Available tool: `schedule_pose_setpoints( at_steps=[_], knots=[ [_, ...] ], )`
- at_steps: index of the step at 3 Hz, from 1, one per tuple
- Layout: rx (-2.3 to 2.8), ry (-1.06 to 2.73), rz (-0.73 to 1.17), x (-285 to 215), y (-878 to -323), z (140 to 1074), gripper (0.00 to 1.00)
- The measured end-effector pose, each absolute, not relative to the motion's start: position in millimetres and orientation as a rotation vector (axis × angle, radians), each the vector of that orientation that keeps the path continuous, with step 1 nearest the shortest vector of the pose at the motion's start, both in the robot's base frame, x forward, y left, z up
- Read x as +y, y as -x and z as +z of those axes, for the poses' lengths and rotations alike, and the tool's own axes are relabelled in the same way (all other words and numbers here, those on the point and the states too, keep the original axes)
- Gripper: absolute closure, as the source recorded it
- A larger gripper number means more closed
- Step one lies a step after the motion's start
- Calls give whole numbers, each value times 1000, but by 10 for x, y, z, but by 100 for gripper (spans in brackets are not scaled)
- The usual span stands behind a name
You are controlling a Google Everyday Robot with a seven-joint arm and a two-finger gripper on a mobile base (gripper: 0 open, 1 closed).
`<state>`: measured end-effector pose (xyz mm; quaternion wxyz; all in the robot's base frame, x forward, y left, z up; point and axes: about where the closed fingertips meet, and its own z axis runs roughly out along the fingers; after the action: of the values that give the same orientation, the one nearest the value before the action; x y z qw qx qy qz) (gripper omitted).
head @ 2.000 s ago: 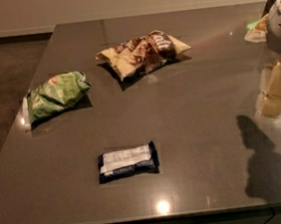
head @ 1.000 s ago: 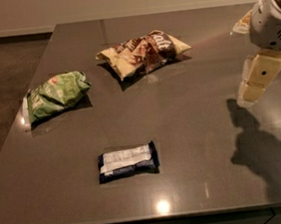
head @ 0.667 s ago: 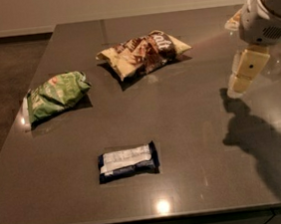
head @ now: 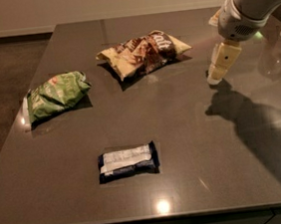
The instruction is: Move brown chip bag near rxbar blueberry
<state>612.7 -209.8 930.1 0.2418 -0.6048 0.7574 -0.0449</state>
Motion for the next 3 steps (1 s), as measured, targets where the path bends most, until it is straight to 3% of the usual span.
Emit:
schedule_pose_setpoints(
  at_steps=[3],
  knots=[
    [2086, 1561, -24, -1586, -7007, 9007, 0]
  ],
)
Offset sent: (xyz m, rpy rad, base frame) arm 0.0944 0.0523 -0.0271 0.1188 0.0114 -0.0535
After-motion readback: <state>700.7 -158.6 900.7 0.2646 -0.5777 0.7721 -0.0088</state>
